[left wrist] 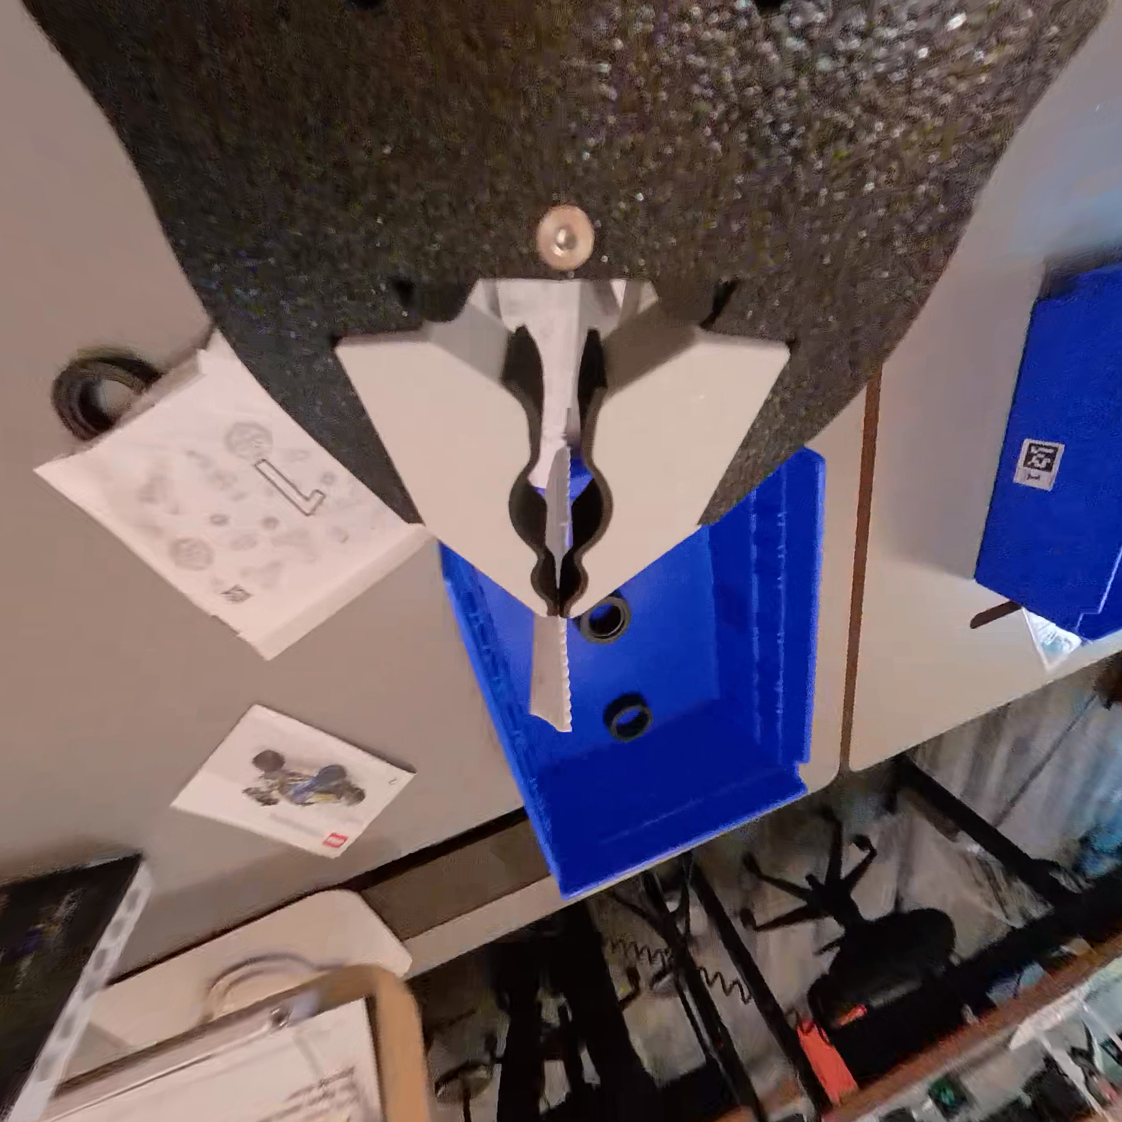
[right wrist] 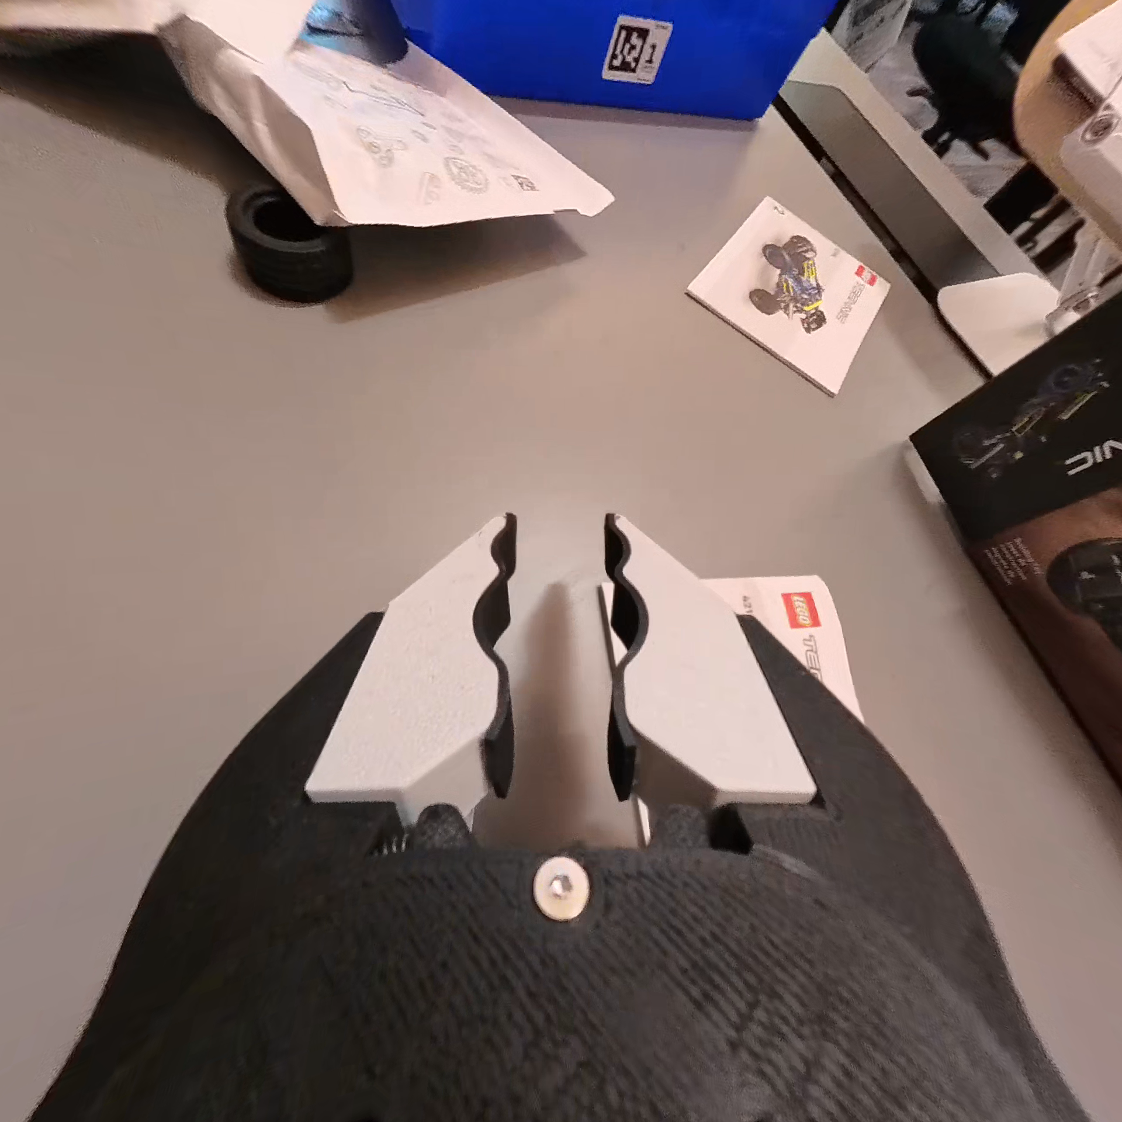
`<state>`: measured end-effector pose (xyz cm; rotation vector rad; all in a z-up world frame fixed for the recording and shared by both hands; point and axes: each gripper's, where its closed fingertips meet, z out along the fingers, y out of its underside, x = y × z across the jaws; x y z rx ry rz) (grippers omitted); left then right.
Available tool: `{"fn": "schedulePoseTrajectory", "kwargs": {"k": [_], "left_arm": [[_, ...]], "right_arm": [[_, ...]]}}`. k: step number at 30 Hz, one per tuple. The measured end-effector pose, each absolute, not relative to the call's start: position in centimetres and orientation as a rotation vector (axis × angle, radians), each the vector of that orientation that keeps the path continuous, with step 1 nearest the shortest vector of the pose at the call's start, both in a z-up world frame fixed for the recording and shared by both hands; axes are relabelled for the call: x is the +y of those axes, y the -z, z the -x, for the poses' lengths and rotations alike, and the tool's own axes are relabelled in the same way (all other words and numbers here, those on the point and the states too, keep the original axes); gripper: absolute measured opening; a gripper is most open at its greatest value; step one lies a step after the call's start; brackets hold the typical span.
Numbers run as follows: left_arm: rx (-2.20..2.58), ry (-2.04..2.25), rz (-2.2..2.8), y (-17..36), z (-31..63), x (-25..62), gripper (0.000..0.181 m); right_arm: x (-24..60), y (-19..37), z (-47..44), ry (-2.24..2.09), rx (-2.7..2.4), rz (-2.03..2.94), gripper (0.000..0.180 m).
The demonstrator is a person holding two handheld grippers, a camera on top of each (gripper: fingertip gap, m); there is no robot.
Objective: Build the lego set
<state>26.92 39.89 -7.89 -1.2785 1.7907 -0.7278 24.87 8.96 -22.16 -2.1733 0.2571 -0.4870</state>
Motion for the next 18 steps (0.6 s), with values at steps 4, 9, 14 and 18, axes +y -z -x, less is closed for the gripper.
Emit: {"fn": "schedulePoseTrajectory", "kwargs": {"k": [4,9,14,18], "left_arm": [[1.78,0.777,1.334,7.9,-29.4,43.2,0.0],[1.897,0.214,1.337,14.0,-31.8,49.6,0.0],[2.04,0.02,1.229,19.8,-32.4,48.6,0.0],[2.061,0.293,1.325,19.9,-30.8,45.1,0.043]], "right_arm": [[10.0,22.8,-24.9,0.481,0.276,2.172,0.03],[9.3,23.3,-25.1,0.488,0.293,2.215,0.033],[9.5,23.0,-24.8,0.473,0.292,2.202,0.034],[9.8,23.5,-24.5,0.461,0.273,2.23,0.036]]}}
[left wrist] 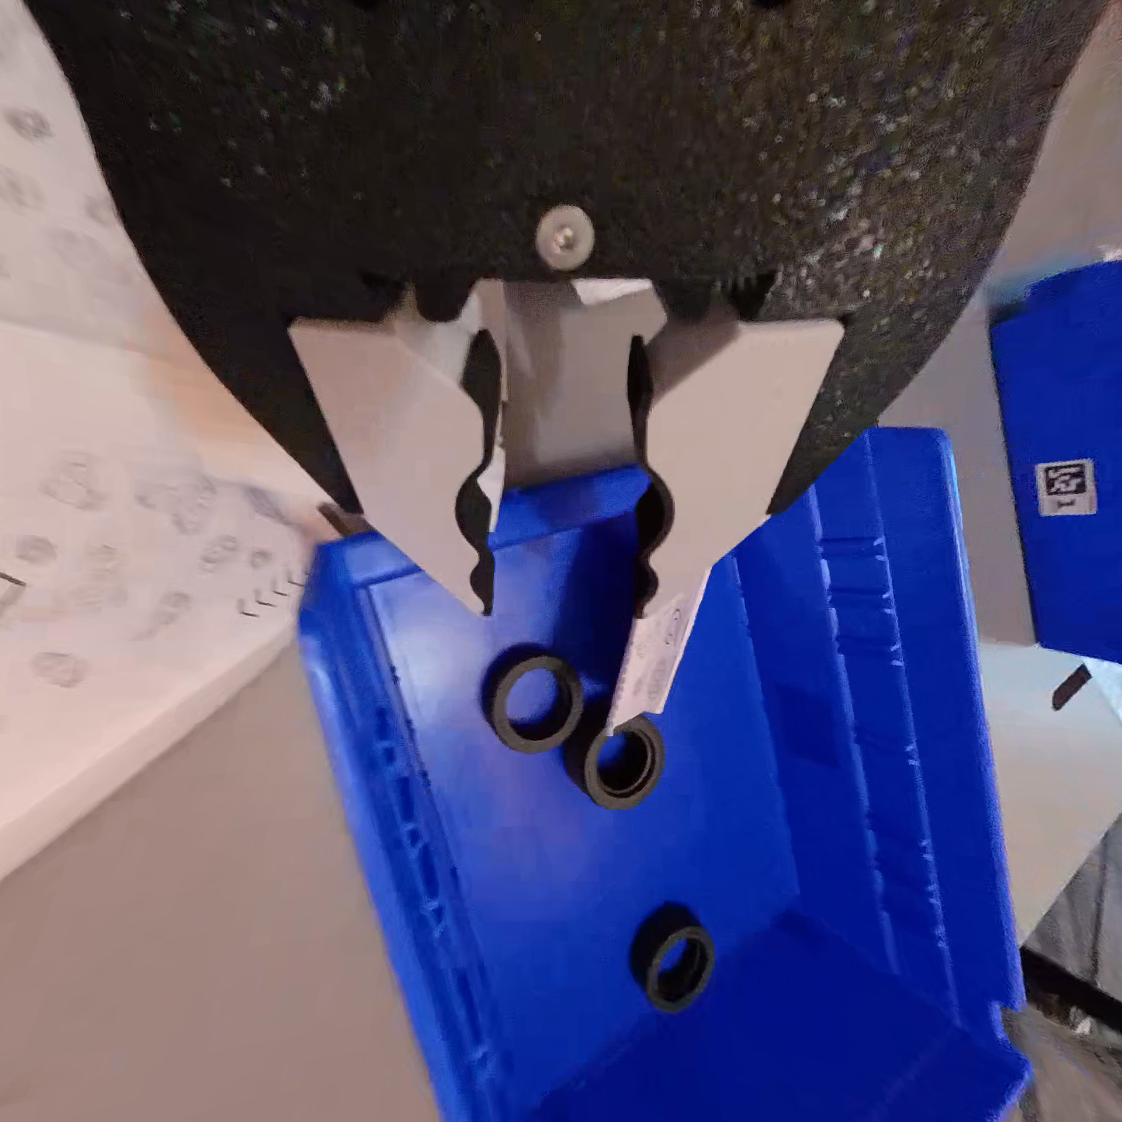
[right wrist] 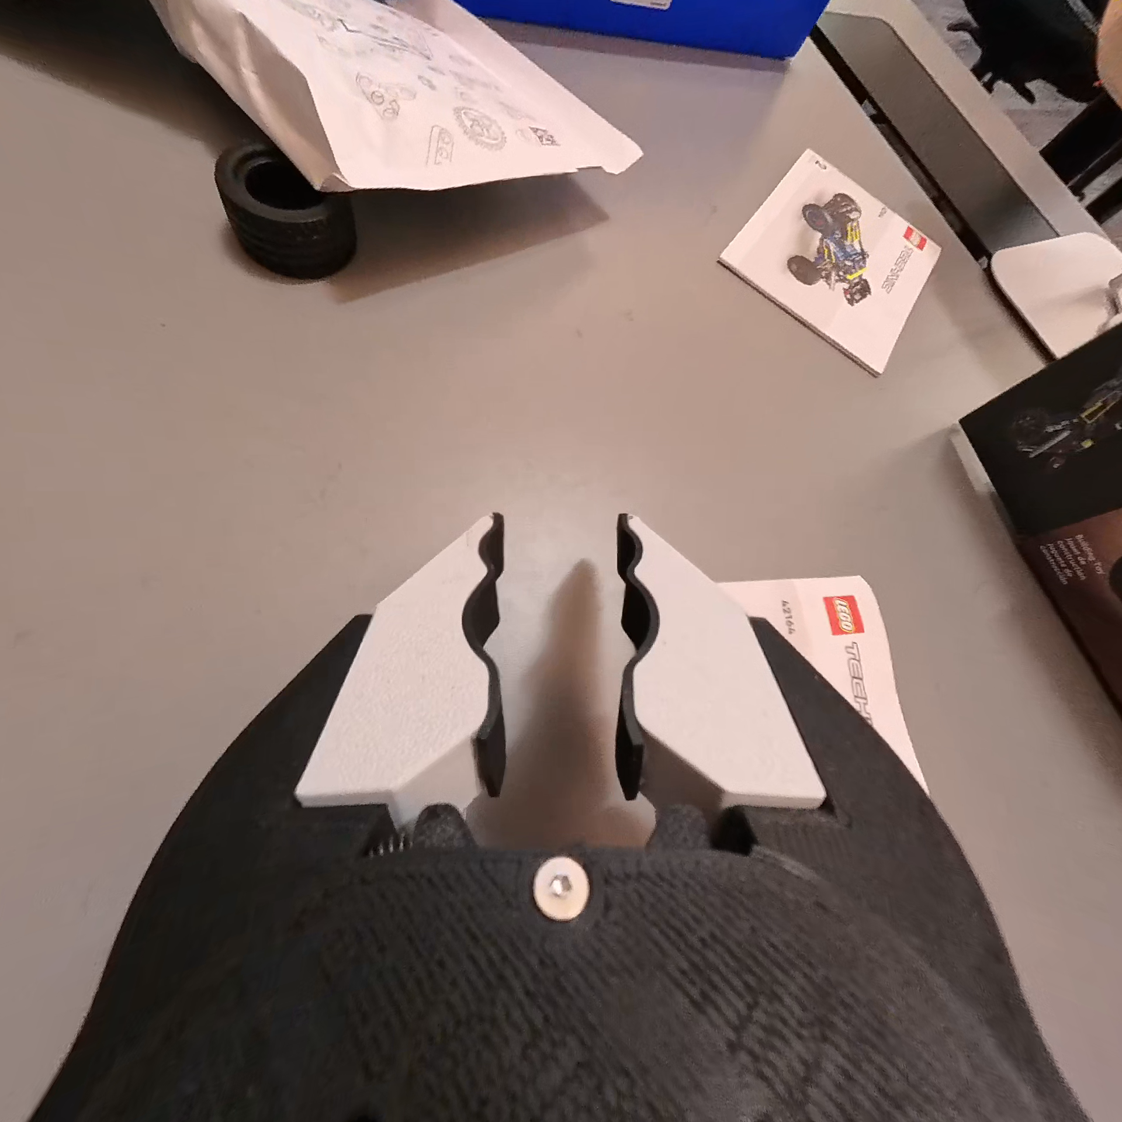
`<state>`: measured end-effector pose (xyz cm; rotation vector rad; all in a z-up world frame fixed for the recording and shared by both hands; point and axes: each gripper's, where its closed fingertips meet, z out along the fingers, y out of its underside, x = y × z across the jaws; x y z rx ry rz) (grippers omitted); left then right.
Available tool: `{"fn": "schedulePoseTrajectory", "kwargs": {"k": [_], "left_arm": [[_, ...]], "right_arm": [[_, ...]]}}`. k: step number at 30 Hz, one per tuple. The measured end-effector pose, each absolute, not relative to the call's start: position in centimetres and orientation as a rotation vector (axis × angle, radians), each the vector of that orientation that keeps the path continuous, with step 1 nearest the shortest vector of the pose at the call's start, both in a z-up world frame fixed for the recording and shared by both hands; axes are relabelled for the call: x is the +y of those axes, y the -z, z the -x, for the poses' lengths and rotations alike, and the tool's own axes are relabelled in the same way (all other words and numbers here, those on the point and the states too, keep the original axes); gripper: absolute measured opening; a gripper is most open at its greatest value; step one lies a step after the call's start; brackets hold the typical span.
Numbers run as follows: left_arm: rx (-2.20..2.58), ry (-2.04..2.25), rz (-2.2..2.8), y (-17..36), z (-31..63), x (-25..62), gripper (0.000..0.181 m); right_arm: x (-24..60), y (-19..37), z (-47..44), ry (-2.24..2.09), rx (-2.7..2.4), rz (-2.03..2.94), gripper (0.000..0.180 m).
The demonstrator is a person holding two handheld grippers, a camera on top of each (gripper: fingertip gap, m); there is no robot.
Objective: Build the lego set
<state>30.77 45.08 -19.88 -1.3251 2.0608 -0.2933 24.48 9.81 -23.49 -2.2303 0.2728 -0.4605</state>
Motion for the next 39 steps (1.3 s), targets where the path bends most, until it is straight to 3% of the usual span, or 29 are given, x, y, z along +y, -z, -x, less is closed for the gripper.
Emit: {"fn": "schedulePoseTrajectory", "kwargs": {"k": [6,11,15,17,20,24,28,34,39], "left_arm": [[2.124,0.801,1.207,13.5,-20.4,42.5,0.055],[2.171,0.781,1.356,18.7,-13.3,40.4,0.096],[2.06,0.711,1.424,23.1,-11.9,39.1,0.1],[1.998,0.786,1.38,23.1,-12.5,37.7,0.113],[2.022,0.734,1.153,22.3,-12.9,35.2,0.106],[1.962,0.32,1.018,23.4,-14.3,37.3,0.064],[1.922,0.184,0.869,22.6,-14.6,37.5,0.037],[1.75,0.445,0.893,13.9,-14.1,36.9,0.029],[1.628,0.547,0.939,6.2,-16.9,39.4,0.029]], "right_arm": [[10.6,22.2,-22.0,0.344,0.162,2.196,0.042],[12.0,21.2,-22.4,0.338,0.183,2.144,0.042],[14.4,21.5,-21.5,0.3,0.122,2.149,0.042],[15.4,21.6,-21.0,0.286,0.092,2.157,0.042],[16.0,22.1,-20.6,0.288,0.062,2.19,0.043],[16.4,22.3,-20.6,0.306,0.061,2.191,0.044],[16.4,22.2,-20.6,0.295,0.087,2.173,0.044],[17.0,21.3,-21.6,0.266,0.183,2.129,0.041],[20.3,19.4,-23.5,-0.119,0.552,1.947,0.056]]}}
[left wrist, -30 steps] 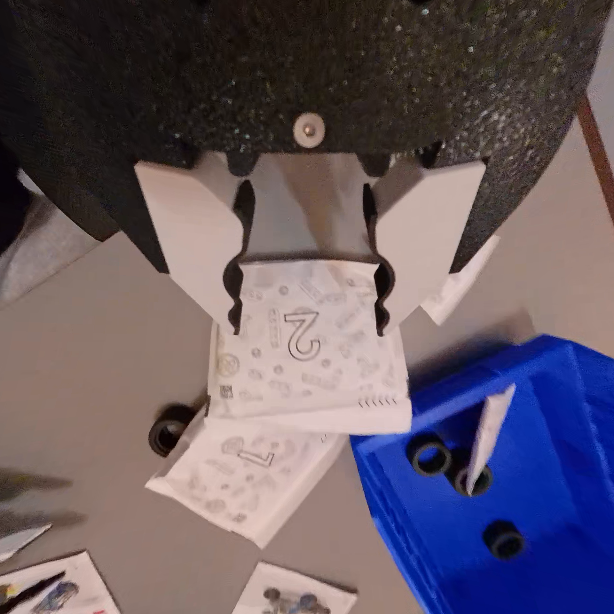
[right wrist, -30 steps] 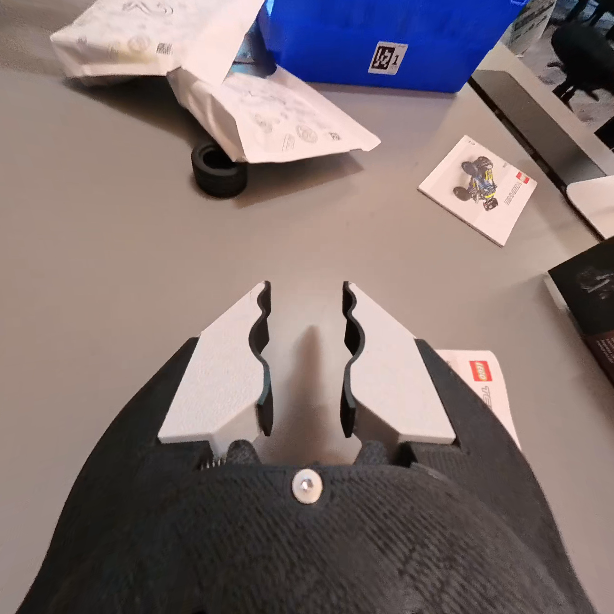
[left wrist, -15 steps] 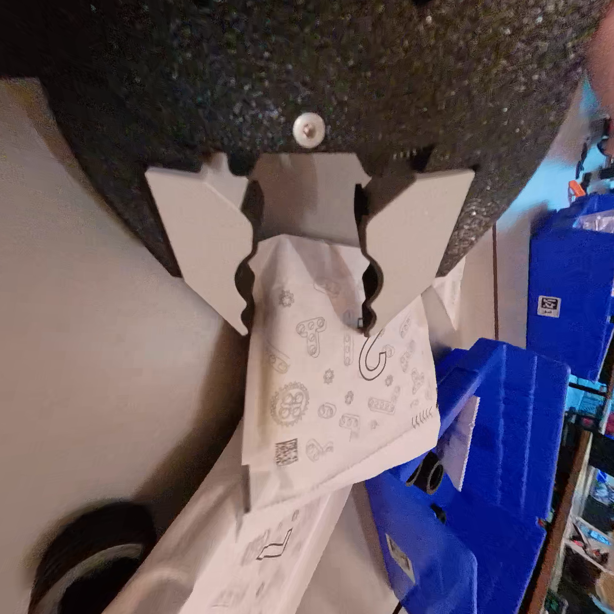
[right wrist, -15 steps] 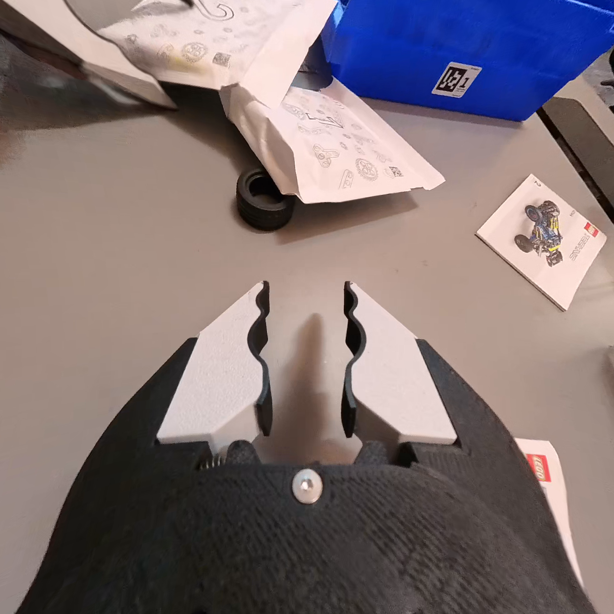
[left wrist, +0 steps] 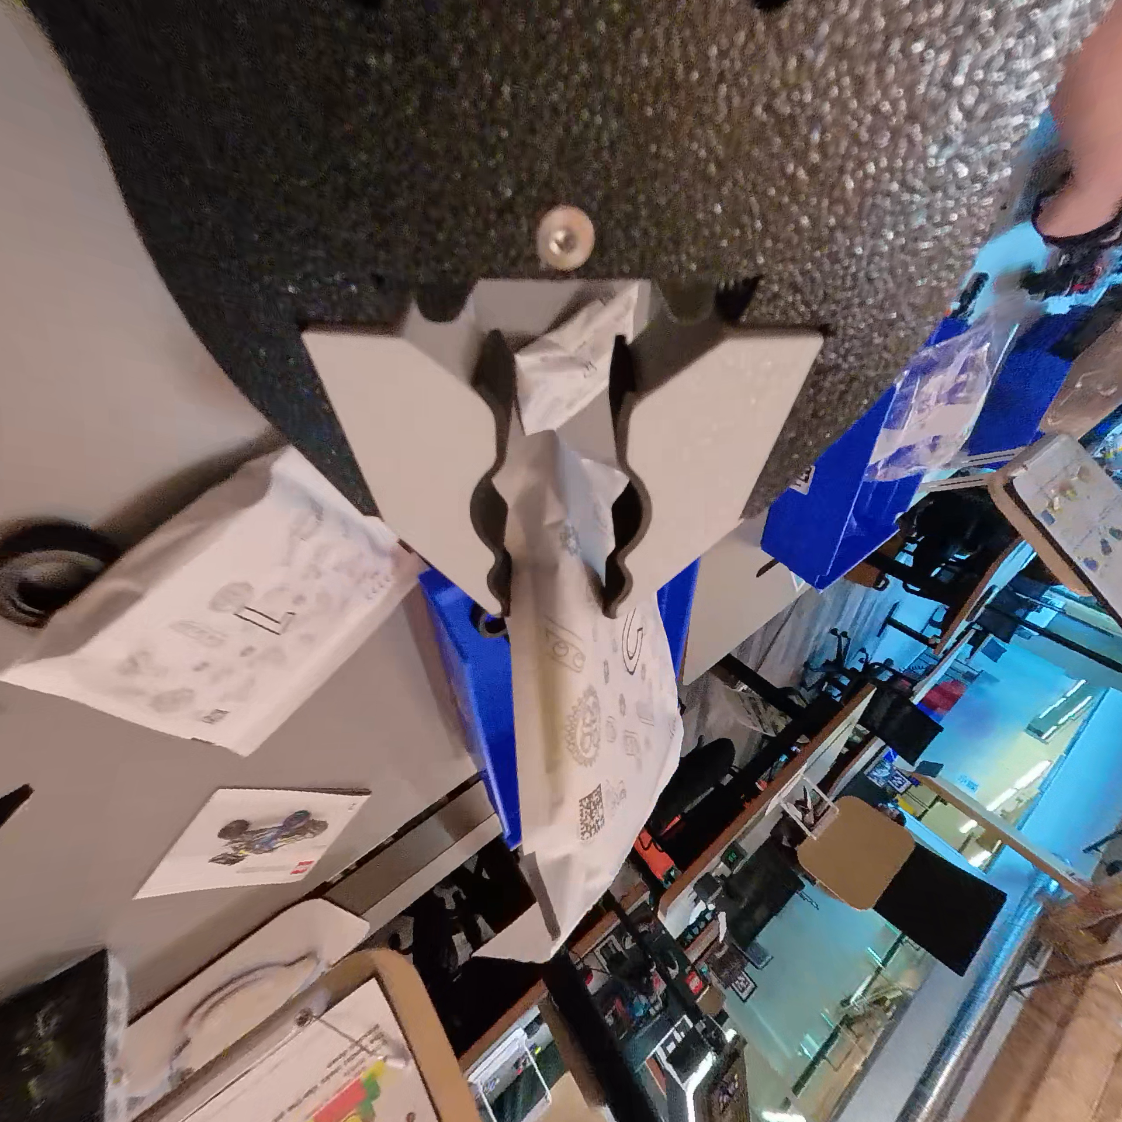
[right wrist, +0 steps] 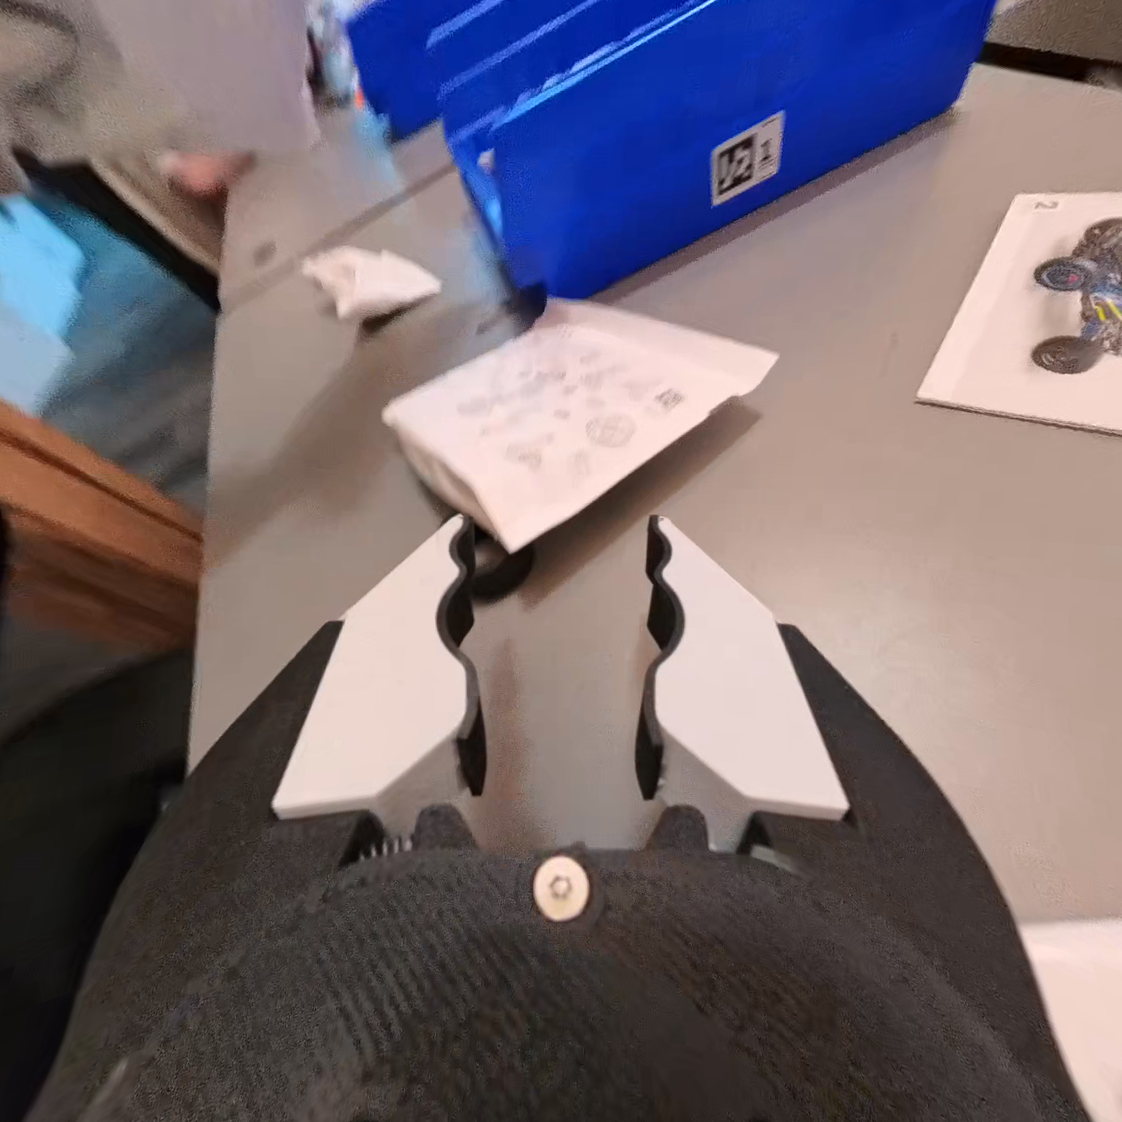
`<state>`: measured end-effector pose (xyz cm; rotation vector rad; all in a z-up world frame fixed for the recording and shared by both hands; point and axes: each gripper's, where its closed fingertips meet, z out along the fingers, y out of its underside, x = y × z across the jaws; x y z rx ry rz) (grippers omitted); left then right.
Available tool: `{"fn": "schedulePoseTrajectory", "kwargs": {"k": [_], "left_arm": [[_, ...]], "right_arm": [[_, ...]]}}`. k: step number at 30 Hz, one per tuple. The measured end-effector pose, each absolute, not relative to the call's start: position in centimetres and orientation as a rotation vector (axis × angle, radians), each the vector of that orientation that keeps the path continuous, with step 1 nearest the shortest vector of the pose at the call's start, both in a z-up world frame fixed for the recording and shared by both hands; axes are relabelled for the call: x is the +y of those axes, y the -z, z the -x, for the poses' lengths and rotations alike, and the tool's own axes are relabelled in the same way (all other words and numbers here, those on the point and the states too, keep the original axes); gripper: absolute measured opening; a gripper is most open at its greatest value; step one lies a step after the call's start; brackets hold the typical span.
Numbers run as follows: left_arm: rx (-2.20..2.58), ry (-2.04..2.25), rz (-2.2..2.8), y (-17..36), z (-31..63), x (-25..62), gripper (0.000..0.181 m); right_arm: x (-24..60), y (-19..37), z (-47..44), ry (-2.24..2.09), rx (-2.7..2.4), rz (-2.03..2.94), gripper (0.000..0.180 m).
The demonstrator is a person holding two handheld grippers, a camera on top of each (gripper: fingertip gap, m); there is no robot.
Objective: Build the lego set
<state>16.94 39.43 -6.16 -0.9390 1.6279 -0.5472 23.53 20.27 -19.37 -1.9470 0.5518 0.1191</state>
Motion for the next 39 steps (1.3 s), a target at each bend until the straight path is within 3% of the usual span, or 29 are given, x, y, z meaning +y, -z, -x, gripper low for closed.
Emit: {"fn": "schedulePoseTrajectory", "kwargs": {"k": [6,9,11,12,13,17,20,27,30,33,39], "left_arm": [[1.799,0.466,1.104,11.8,-29.1,45.8,0.029],[1.843,0.44,1.224,14.9,-33.1,47.4,0.029],[1.891,0.514,1.264,16.2,-34.2,46.7,0.033],[1.89,0.58,1.3,16.1,-34.2,46.4,0.046],[1.88,0.652,1.319,15.5,-33.8,46.1,0.058],[1.878,0.785,1.327,13.5,-28.5,48.5,0.052],[1.96,0.762,1.63,16.9,-22.2,53.2,0.069],[1.812,0.879,2.131,23.9,-14.8,58.1,0.079],[1.806,1.018,2.13,24.1,-14.9,56.5,0.052],[1.832,1.057,2.089,24.5,-15.5,55.3,0.035],[1.812,1.257,2.019,23.8,-16.2,53.4,0.015]], "right_arm": [[22.6,21.1,-28.7,-0.22,0.743,1.964,0.062],[23.8,21.4,-28.7,-0.292,0.768,1.94,0.052],[23.9,22.2,-29.0,-0.265,0.777,1.979,0.054],[24.0,22.4,-29.1,-0.26,0.779,1.989,0.054],[24.0,22.5,-29.1,-0.265,0.781,1.988,0.053],[23.6,23.0,-29.0,-0.328,0.797,1.982,0.049],[23.7,22.8,-28.7,-0.447,0.807,1.931,0.045],[24.9,23.5,-28.4,-0.5,0.761,1.993,0.041],[25.2,23.5,-28.5,-0.492,0.737,2.003,0.032],[25.4,23.2,-28.6,-0.477,0.683,1.973,0.0],[24.9,21.8,-28.1,-0.448,0.566,1.917,0.0]]}}
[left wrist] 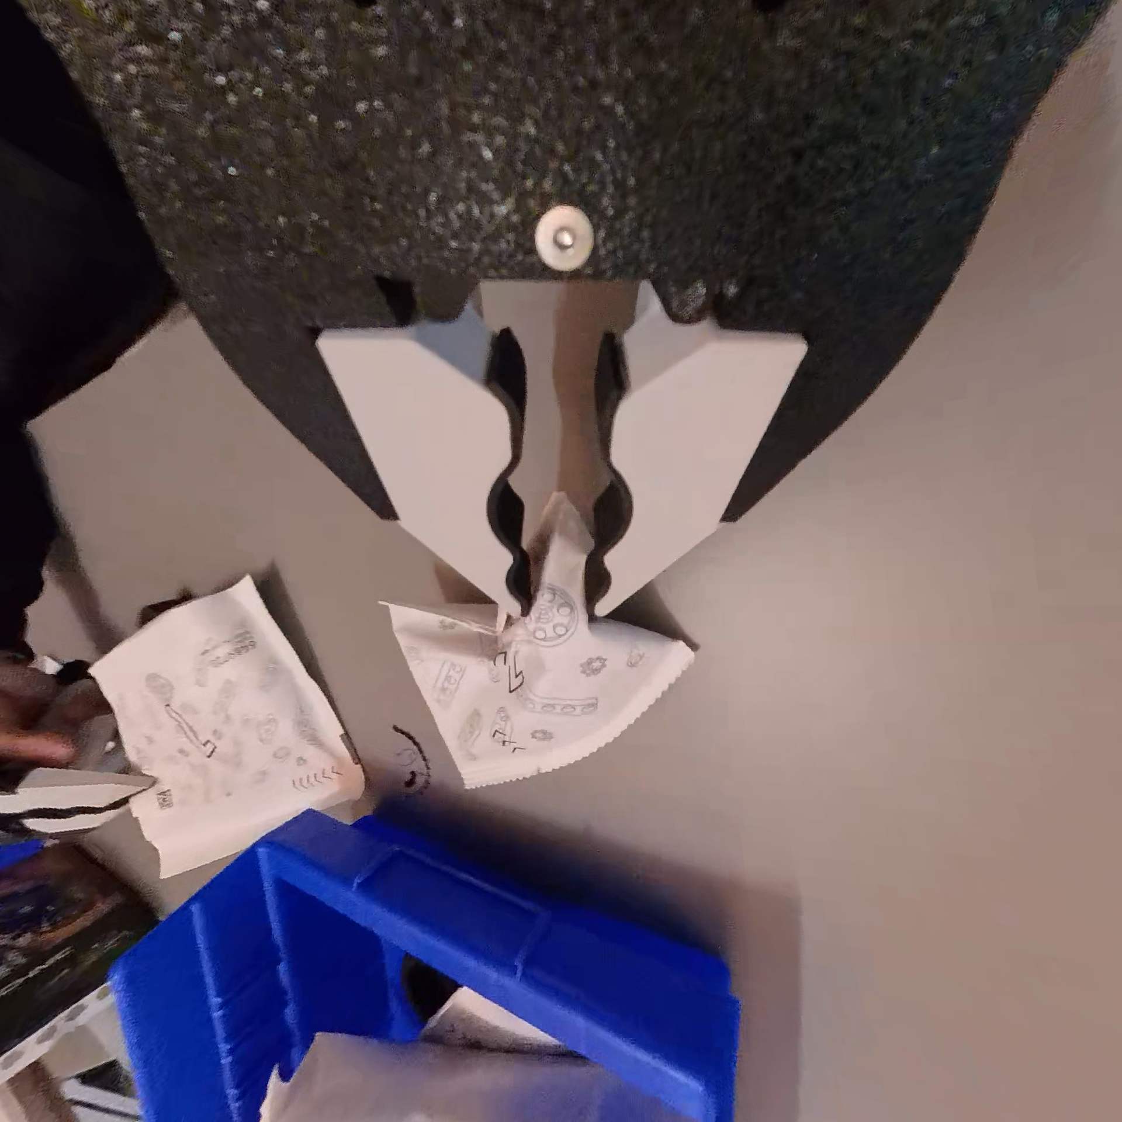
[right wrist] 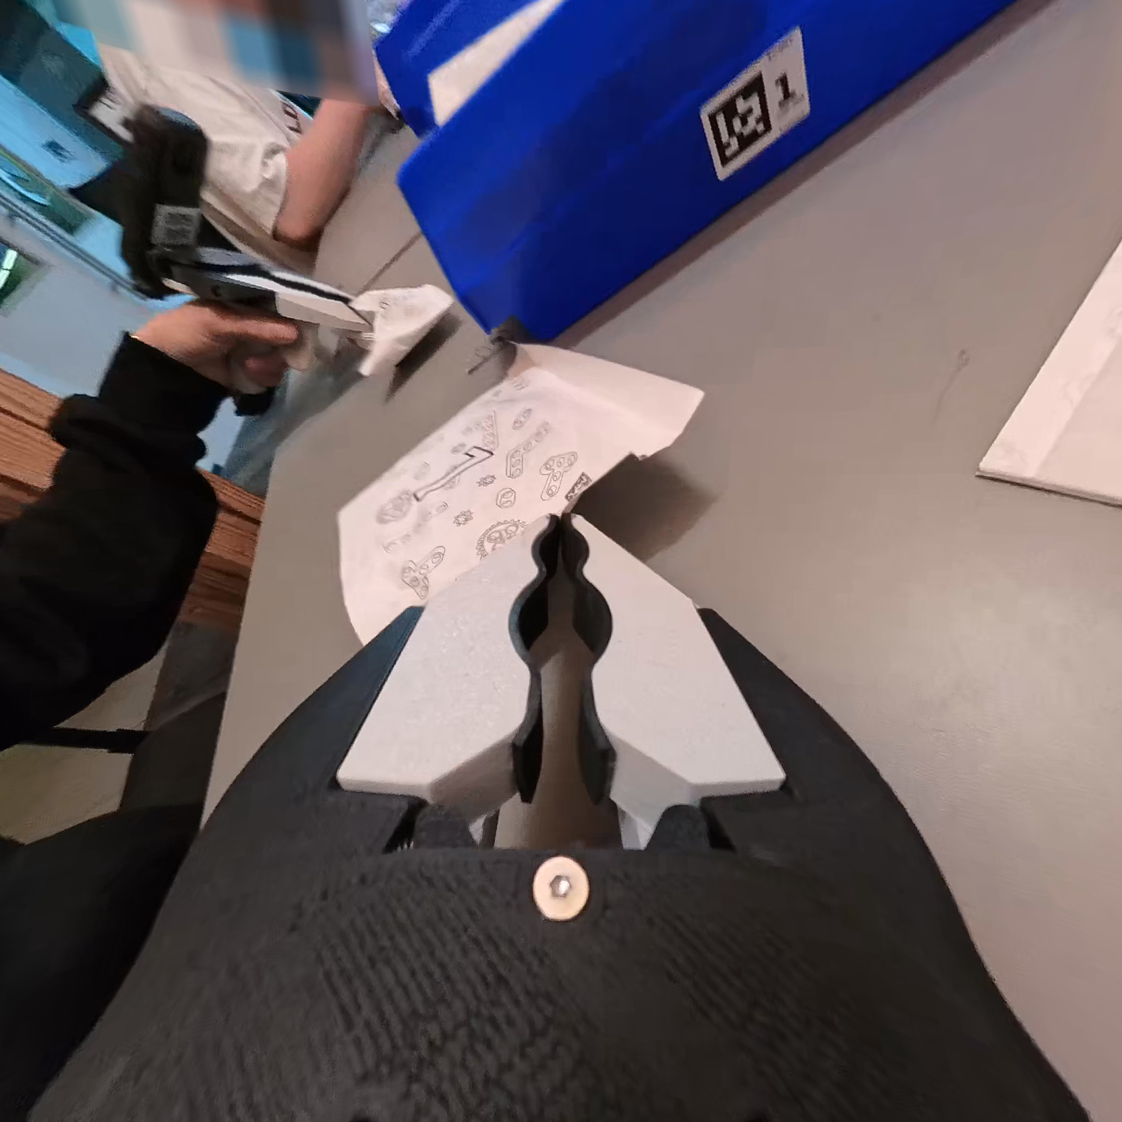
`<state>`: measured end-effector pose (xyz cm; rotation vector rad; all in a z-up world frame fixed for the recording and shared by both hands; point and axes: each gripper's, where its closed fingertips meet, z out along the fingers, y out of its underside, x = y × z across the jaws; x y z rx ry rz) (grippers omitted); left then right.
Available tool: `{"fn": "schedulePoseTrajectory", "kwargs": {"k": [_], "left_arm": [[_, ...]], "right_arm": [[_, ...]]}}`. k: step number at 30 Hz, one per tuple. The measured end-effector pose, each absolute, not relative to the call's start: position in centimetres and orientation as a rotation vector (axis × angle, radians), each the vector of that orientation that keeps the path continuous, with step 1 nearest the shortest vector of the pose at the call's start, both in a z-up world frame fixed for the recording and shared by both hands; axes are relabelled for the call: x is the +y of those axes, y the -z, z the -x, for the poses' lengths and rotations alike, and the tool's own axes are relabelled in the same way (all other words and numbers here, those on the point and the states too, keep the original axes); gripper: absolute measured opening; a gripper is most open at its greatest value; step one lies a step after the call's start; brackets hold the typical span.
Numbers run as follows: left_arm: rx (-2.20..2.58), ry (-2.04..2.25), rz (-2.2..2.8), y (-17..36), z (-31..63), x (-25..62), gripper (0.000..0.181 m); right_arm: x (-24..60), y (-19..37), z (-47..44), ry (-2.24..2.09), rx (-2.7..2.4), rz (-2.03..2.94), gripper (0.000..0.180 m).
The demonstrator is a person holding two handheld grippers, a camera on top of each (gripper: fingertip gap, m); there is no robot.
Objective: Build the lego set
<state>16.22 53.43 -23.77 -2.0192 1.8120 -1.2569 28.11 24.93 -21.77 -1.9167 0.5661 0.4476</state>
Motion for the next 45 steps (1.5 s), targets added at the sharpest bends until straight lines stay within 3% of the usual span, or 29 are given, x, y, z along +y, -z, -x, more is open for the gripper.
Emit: {"fn": "schedulePoseTrajectory", "kwargs": {"k": [8,18,31,38,45], "left_arm": [[1.696,1.453,2.016,22.4,-15.5,55.6,0.012],[1.891,1.332,1.961,24.0,-15.5,53.7,0.018],[2.064,1.38,1.903,24.0,-16.9,44.9,0.015],[2.057,1.399,1.692,20.7,-20.0,36.6,0.012],[2.038,1.388,1.545,21.1,-26.4,28.5,0.014]], "right_arm": [[22.6,16.4,-28.3,-0.345,0.386,1.761,0.0],[20.2,11.5,-30.3,-0.04,0.241,1.617,0.0],[14.7,15.3,-37.3,0.568,0.448,1.753,0.0],[10.5,17.5,-38.2,0.499,0.596,1.862,0.0],[6.4,20.3,-39.9,0.487,0.763,1.937,0.0]]}}
